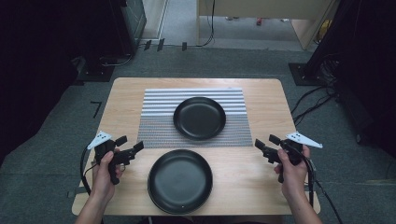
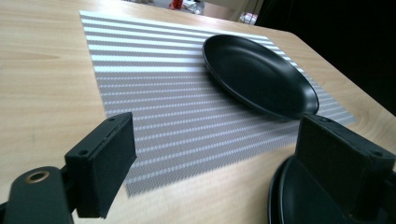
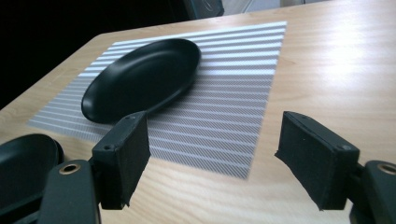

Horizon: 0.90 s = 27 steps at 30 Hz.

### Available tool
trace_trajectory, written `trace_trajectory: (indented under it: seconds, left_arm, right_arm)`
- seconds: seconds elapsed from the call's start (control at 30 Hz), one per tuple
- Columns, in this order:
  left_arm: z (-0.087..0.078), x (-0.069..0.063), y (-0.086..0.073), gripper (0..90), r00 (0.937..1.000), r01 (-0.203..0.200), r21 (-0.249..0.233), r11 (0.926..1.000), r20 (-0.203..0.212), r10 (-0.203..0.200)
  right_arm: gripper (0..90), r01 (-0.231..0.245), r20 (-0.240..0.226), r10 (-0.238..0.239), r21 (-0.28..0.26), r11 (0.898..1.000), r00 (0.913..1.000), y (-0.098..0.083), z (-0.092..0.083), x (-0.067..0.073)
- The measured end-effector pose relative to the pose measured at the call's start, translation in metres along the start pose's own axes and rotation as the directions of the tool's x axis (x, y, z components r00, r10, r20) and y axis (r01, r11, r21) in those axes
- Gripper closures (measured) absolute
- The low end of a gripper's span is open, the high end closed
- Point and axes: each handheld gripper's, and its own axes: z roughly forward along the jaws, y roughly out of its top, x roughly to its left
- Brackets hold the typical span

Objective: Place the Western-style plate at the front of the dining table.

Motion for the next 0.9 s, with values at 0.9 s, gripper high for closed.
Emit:
trace_trajectory:
  seconds: [0.9]
  left_arm:
    - [-0.048,0.036,-0.07,11.4,0.9663,0.04,0.092,0.995,-0.257,-0.015]
  right_arm:
    - [23.8,-0.039,0.216,0.019,0.088,0.995,0.9763,-0.074,-0.063,-0.059]
